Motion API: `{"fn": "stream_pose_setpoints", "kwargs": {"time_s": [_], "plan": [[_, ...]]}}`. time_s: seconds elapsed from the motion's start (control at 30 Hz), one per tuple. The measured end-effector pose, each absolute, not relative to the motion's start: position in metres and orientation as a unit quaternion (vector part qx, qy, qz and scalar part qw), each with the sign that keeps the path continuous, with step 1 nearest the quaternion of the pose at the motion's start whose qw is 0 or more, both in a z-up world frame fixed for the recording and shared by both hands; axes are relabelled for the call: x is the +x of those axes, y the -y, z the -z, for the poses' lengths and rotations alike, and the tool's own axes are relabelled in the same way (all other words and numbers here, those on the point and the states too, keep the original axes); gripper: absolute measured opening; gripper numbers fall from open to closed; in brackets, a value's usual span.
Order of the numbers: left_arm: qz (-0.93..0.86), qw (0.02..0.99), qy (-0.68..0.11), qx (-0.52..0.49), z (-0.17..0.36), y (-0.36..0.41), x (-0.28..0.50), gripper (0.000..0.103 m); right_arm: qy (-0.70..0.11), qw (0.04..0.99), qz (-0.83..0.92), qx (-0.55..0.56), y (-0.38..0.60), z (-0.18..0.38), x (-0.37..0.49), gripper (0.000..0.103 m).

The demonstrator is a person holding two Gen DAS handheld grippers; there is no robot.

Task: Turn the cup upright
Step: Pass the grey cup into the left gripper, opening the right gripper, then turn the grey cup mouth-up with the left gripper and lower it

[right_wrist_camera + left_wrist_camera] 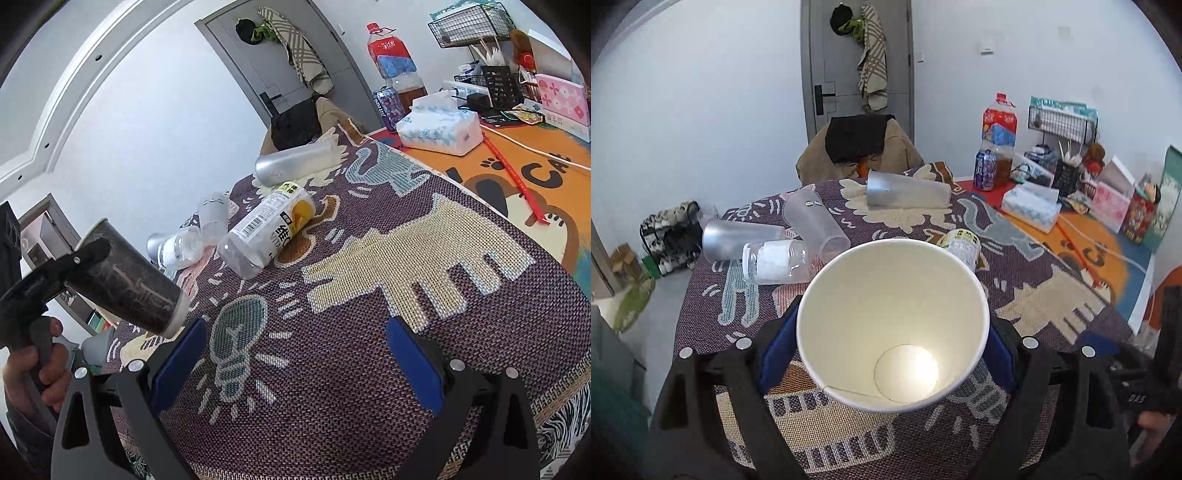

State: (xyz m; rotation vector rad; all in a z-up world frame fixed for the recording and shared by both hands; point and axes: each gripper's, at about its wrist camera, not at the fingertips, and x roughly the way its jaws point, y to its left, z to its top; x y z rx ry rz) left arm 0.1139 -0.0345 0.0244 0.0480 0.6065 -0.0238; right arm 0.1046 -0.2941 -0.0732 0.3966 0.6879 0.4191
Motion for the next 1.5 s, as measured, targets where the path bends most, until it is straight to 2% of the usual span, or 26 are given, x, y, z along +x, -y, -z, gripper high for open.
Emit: {"fn": "stream_pose_setpoints", "kwargs": {"time_s": [0.23,0.43,0.47,0.5,0.53,1.5], "plan": [[0.017,0.945,-0.321,0.054,0.002,0.051,0.121,0.085,-0.334,0.902,-0.201,0.187,0.293,0.075,0.101,0.096],[0.025,0.945,-0.319,0.062,0.002,0.059,0.118,0.086,-0.331,0.902,-0.21,0.182,0.289,0.071,0.097,0.096],[0.028,0.946,-0.316,0.062,0.001,0.059,0.116,0.088,-0.33,0.902,-0.211,0.182,0.288,0.071,0.097,0.096],[0.031,0.947,-0.313,0.06,-0.001,0.059,0.114,0.097,-0.329,0.902,-0.213,0.18,0.287,0.07,0.096,0.096],[0.034,0.95,-0.306,0.055,-0.003,0.058,0.111,0.098,-0.329,0.902,-0.213,0.179,0.286,0.07,0.095,0.096],[0.017,0.973,-0.23,-0.007,-0.021,0.013,0.016,0.098,-0.273,0.925,-0.238,0.116,0.248,0.026,0.039,0.096]]}}
